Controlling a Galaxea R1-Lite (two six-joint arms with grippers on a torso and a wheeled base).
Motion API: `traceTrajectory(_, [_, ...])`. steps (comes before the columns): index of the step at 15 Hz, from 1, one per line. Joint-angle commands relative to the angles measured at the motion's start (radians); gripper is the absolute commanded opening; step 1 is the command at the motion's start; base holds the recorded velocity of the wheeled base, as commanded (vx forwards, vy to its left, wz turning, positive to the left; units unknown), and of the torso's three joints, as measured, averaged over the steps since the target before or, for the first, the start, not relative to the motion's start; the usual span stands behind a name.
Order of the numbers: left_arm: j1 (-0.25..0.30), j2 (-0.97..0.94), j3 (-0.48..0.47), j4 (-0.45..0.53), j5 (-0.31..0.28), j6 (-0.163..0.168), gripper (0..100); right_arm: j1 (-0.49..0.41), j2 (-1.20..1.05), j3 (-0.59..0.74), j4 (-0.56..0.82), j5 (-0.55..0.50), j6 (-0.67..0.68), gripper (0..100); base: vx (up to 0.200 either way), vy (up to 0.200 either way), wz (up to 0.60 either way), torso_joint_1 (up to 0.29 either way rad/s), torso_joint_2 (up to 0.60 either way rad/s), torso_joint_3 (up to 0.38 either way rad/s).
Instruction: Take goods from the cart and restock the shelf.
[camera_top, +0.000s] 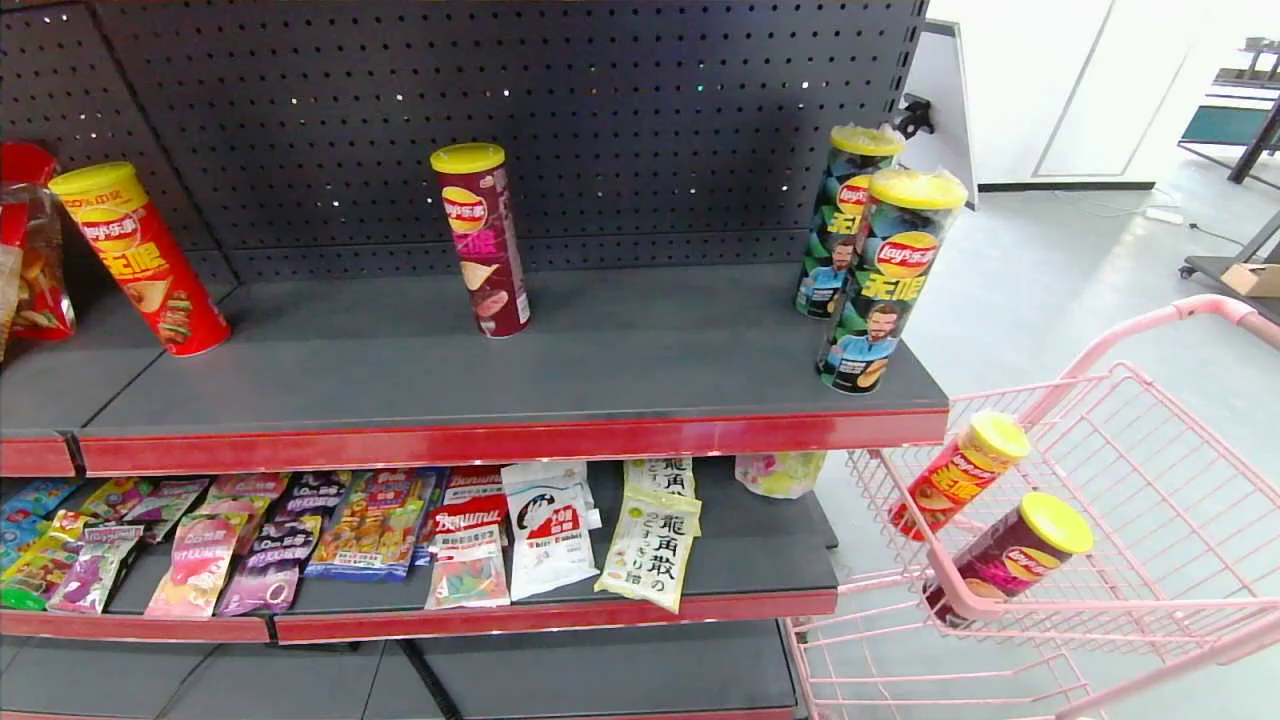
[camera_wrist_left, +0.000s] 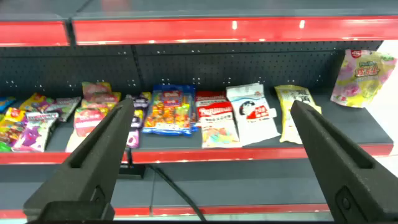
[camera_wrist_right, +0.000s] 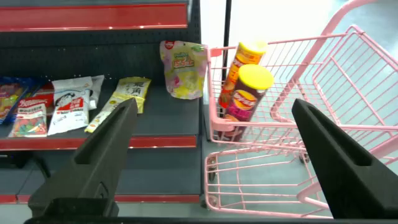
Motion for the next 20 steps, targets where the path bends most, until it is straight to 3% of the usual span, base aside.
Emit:
traceTrajectory(1, [0.0,0.001,0.0,0.0,0.001,0.0,100,0.0,0.0,0.0,-0.001,0.0,0.0,100,0.0,-0.2,0.0,0.002,0.0,-0.002])
traceTrajectory(4, [0.0,0.001,0.0,0.0,0.001,0.0,100,0.0,0.0,0.0,-0.001,0.001,0.0,100,0.0,0.0,0.0,0.0,0.0,0.0])
traceTrajectory(13, [0.0,0.001,0.0,0.0,0.001,0.0,100,0.0,0.0,0.0,-0.001,-0.002,0.003,100,0.0,0.0,-0.6,0.003,0.0,0.001])
traceTrajectory(20, [0.0,0.001,0.0,0.0,0.001,0.0,100,0.0,0.0,0.0,-0.001,0.0,0.005,100,0.0,0.0,0.0,-0.011,0.02,0.015])
